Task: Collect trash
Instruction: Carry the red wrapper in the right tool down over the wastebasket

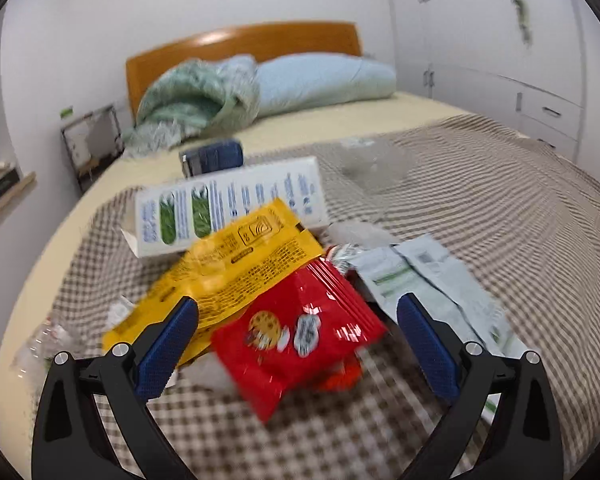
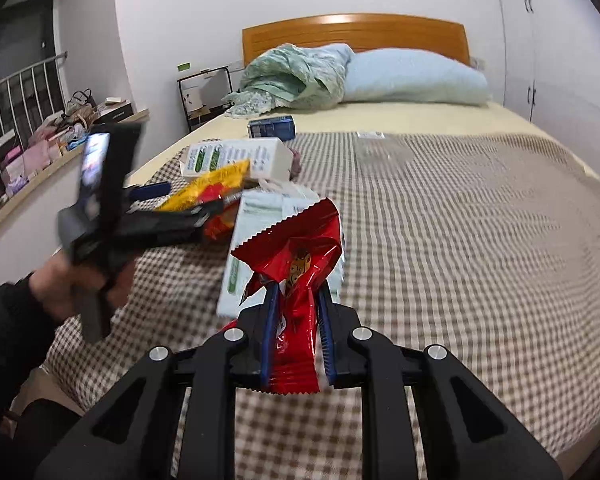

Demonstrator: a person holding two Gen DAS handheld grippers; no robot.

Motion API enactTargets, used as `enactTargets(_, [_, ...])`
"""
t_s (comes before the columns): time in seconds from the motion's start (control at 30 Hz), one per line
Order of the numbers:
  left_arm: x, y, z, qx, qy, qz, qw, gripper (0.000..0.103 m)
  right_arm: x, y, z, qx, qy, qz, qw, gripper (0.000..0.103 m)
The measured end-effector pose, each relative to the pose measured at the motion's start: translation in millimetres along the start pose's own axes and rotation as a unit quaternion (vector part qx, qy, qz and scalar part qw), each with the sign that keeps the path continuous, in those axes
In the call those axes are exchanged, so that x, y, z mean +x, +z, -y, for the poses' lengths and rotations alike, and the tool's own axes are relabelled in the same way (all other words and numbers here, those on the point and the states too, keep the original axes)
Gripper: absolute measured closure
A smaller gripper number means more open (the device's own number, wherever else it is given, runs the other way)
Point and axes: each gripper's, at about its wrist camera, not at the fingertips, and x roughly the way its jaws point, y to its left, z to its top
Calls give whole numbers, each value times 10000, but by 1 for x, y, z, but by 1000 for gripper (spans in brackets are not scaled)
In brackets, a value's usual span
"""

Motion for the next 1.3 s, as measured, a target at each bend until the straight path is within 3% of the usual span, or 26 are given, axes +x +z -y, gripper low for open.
enactTargets(0.07, [7, -1, -2, -178, -140, -136, 9997, 24, -1, -10, 8, 101, 44, -42, 9999, 84])
enactTargets(0.13, [6, -3, -8, -323, -192, -202, 9991, 55, -4, -17, 12, 151, 58, -79, 9998, 84])
enactTargets(0.17, [4, -4, -12, -436, -276, -237, 9984, 63, -5, -21, 14, 189, 81, -95, 9997, 84])
enactTargets(0.2, [0, -5, -20, -613, -426, -294, 9968, 76, -6, -23, 16, 221, 98, -96, 9997, 84])
enactTargets(0.23, [-4, -7, -26, -745, -477, -346, 9955, 81, -9, -24, 18, 248, 112, -99, 9996, 84])
enactTargets(0.33, [-29, -8, -41, -979, -525, -282, 9934, 87, -19, -27, 18, 282, 154, -36, 9995, 84])
enactTargets(0.5, [-102, -7, -57, -1231, -717, 93, 9898, 88, -44, -29, 20, 334, 172, 102, 9992, 84])
enactTargets(0.63, [-155, -12, -56, -1591, -1208, 211, 9796, 92, -76, -36, 25, 398, 101, 224, 9989, 84])
enactTargets(0.77, [-208, -17, -36, -1618, -1542, 442, 9737, 95, -122, -51, 36, 478, -145, 363, 9981, 84])
enactTargets(0.9, [-242, -30, 19, -1488, -1979, 301, 9684, 95, -173, -84, 70, 640, -646, 288, 9954, 84])
enactTargets(1.0, [-253, -53, 101, -989, -2707, -10, 9576, 96, -208, -129, 114, 1014, -1190, 63, 9877, 84])
enactTargets(1.1, [-233, -86, 198, -455, -3365, -784, 9373, 96, -229, -187, 159, 1428, -1712, -311, 9743, 84])
enactTargets(1.17, [-215, -114, 267, 96, -3613, -1361, 9224, 95, -232, -231, 185, 1717, -1948, -664, 9634, 84])
enactTargets(1.2, [-206, -126, 295, 350, -3611, -1594, 9181, 95, -234, -247, 196, 1862, -1997, -751, 9591, 84])
enactTargets(1.3, [-164, -171, 403, 1274, -3577, -2540, 8895, 95, -232, -305, 224, 2337, -2109, -1068, 9431, 84])
